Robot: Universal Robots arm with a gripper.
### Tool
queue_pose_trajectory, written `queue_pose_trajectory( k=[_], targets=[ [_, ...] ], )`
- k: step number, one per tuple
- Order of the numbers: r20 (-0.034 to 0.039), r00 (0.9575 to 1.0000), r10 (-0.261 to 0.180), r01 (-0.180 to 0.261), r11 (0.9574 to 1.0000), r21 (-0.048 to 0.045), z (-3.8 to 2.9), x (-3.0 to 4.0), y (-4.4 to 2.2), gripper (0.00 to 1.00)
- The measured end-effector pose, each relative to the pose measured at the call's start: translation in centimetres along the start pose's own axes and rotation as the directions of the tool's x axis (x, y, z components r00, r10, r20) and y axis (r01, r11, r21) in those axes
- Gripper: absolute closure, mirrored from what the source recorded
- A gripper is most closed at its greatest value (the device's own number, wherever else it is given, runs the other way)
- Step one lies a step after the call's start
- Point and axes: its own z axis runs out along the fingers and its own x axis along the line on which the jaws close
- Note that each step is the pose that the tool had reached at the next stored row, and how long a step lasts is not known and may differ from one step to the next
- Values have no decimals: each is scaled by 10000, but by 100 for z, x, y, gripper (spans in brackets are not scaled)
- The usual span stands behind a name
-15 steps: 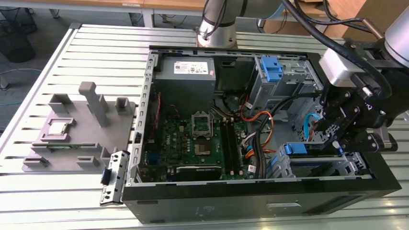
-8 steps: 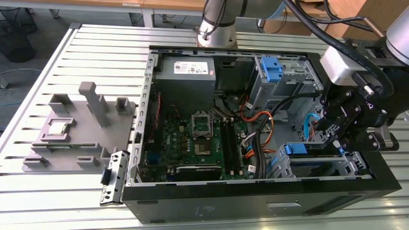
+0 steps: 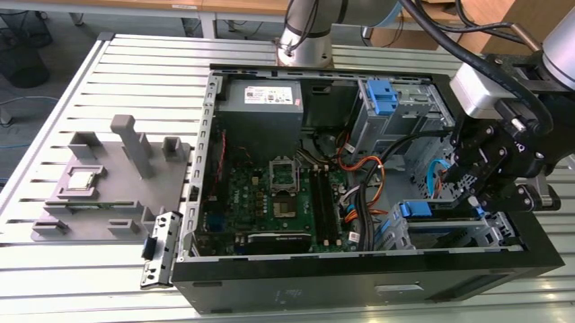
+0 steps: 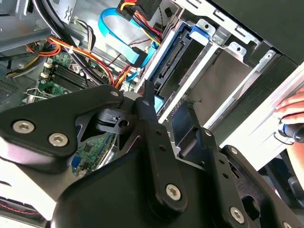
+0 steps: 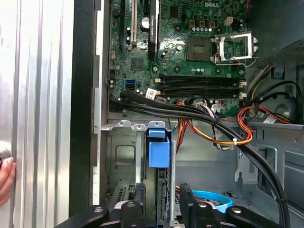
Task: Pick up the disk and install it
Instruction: 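Insert the first disk wire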
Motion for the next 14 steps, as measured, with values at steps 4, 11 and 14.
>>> queue_pose_trajectory(
  k=[4, 11, 14],
  targets=[
    [1, 10000, 0, 0, 10000, 0, 1, -6, 0, 58],
    [0, 10000, 0, 0, 10000, 0, 1, -28, 0, 58],
    [1, 10000, 0, 0, 10000, 0, 2, -34, -1, 58]
  ],
)
